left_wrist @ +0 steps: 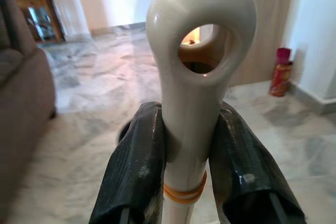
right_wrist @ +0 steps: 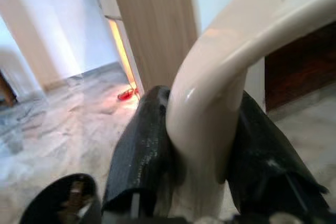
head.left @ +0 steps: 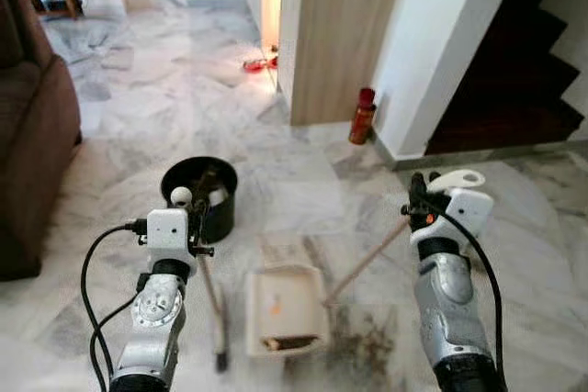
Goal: Sweep floor
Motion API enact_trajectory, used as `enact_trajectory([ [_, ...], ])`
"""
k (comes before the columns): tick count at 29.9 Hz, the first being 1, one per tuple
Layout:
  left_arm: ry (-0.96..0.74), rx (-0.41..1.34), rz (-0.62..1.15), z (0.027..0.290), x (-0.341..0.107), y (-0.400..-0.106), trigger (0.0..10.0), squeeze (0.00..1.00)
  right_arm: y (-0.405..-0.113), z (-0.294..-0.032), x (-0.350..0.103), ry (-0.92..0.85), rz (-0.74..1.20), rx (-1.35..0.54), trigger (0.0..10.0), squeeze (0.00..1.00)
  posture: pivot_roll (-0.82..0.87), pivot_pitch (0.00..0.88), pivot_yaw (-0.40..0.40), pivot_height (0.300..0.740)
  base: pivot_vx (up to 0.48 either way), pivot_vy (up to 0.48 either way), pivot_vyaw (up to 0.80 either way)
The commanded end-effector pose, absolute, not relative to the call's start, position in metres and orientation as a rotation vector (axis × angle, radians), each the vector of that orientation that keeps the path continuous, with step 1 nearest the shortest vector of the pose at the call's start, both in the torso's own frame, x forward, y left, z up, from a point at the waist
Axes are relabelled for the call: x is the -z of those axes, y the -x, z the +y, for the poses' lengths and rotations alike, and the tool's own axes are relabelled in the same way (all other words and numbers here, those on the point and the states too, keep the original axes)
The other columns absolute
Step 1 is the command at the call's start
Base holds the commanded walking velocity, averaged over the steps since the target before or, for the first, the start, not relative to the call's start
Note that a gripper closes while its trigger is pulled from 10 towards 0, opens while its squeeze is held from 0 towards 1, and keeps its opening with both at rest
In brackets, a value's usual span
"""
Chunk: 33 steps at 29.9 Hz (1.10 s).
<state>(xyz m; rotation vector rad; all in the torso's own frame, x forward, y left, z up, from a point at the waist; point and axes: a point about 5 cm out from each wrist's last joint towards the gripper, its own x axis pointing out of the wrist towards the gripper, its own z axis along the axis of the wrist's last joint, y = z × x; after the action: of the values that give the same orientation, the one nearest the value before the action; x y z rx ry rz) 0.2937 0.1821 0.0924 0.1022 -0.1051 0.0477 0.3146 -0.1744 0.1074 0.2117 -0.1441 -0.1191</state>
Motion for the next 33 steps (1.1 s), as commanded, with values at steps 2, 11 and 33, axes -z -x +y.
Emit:
enact_trajectory([
  [2, -0.096, -0.028, -0.147, 0.176, -0.102, -0.296, 10.0, 0.00, -0.314, -0.179, -0.115, -0.208, -0.179, 0.132, 10.0, 0.00, 0.03, 0.000, -0.023, 0.740, 0.000, 0.480, 0.00],
  [11, -0.101, -0.029, -0.150, 0.177, -0.104, -0.298, 10.0, 0.00, -0.314, -0.177, -0.115, -0.218, -0.178, 0.128, 10.0, 0.00, 0.04, 0.000, -0.020, 0.740, 0.000, 0.480, 0.00],
  [33, -0.109, -0.026, -0.168, 0.175, -0.108, -0.297, 10.0, 0.00, -0.317, -0.175, -0.126, -0.224, -0.219, 0.131, 10.0, 0.00, 0.04, 0.000, -0.024, 0.740, 0.000, 0.153, 0.00],
])
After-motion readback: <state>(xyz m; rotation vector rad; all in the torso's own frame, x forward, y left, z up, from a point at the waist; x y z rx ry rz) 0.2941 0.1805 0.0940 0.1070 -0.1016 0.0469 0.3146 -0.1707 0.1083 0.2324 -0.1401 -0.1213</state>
